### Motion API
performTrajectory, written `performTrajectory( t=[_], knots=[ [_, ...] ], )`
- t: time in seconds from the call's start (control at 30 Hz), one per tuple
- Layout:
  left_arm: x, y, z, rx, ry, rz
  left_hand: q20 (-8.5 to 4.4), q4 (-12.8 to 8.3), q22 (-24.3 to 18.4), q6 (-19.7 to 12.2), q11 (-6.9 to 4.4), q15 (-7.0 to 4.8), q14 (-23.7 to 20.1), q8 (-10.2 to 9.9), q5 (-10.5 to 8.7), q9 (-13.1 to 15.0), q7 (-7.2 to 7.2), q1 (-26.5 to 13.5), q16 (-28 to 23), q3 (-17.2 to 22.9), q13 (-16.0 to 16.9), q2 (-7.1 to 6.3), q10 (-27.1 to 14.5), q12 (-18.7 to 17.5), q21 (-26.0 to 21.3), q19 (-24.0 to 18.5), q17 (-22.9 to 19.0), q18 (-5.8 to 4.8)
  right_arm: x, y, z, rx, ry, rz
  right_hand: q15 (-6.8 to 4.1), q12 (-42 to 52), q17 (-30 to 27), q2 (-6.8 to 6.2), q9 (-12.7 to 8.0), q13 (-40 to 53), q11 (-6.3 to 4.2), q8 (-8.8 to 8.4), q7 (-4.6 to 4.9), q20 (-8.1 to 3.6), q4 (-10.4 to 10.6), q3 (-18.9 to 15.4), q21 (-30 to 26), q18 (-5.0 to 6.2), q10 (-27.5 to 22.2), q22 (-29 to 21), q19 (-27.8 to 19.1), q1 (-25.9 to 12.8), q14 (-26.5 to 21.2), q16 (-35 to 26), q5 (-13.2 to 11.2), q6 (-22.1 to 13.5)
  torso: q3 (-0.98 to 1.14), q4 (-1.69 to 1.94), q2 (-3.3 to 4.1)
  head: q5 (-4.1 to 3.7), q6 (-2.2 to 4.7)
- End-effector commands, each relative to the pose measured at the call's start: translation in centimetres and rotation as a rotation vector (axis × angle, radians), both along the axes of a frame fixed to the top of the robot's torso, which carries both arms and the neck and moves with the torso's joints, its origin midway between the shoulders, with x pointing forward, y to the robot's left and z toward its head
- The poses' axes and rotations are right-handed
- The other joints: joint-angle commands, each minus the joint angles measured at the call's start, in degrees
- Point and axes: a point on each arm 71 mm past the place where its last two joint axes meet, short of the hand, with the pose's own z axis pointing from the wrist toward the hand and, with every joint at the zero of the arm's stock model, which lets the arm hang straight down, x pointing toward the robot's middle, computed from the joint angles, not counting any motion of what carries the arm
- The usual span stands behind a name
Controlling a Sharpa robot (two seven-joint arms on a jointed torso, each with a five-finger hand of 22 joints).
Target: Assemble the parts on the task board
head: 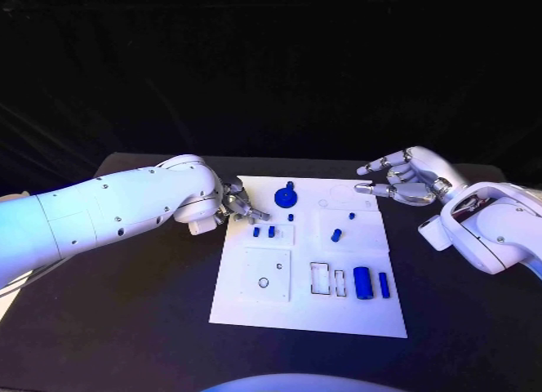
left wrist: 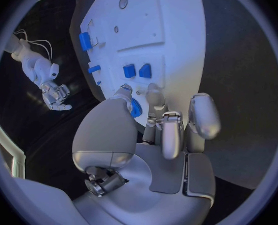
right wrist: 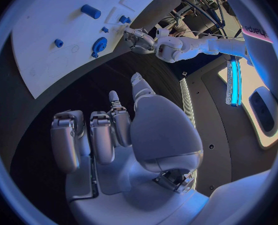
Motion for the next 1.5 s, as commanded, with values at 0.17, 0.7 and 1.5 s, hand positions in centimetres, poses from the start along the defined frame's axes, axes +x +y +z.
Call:
performTrajectory(
  t=[0.17, 0.7, 1.5],
  knots=[
    [0.7, -0.5, 1.7, -0.334, -0.186, 0.064, 2.25, 0.0, -20.2, -5.5, 2.66, 2.51, -2.2, -1.6, 1.76, -2.4, 2.97, 3.4, -13.3, -1.7, -7.5, 0.04, -7.9, -7.7, -22.0, -11.3, -4.4, 4.40, -0.1, 0.1, -0.1, -0.004, 0.004, 0.012, 0.30, -0.2, 13.6, 0.26, 0.1, 8.2, 0.09, 0.03, -0.18, 0.06, 0.0, -0.4, -0.2, -0.37, 0.1, 11.5, 4.1, 0.1, 5.7, -0.4, 0.3, -0.1, 0.03, -0.03, 0.04, -0.15, 0.28],
    [-0.4, -5.3, 2.8, -0.235, -0.588, -0.341, 4.13, -7.6, -30.5, -4.7, 5.48, 4.38, -10.1, -10.0, -6.84, -14.5, 4.93, 24.3, -33.5, 10.7, -28.1, -2.76, -14.8, -26.3, -34.8, -11.0, -27.0, 5.03, -0.1, 0.1, -0.2, -0.003, 0.005, 0.010, 0.30, -0.2, 13.6, 0.43, 0.1, 8.2, 0.08, 0.04, -0.18, 0.06, 0.0, -0.6, -0.2, -0.39, 0.1, 11.5, 4.1, 0.2, 5.7, -0.4, 0.5, -0.1, -0.06, -0.07, 0.08, -0.88, 0.94],
    [0.1, -8.4, 0.6, 0.063, -0.552, -0.495, 2.79, -7.0, -4.3, 4.6, 4.42, 3.30, 2.2, -18.4, -8.68, -22.0, 3.57, 21.0, -10.7, 12.7, -39.8, -4.31, -8.1, -34.0, -6.4, 4.2, -6.2, 0.45, -0.1, 0.4, -0.3, 0.000, 0.005, 0.017, 0.29, -0.3, 13.6, 0.52, 0.1, 8.1, 0.08, 0.04, -0.19, 0.06, 0.0, -0.6, -0.2, -0.38, 0.1, 11.5, 4.1, 0.3, 5.7, -0.4, 0.6, -0.1, -0.02, -0.01, 0.12, -1.38, 0.91]
  ],
)
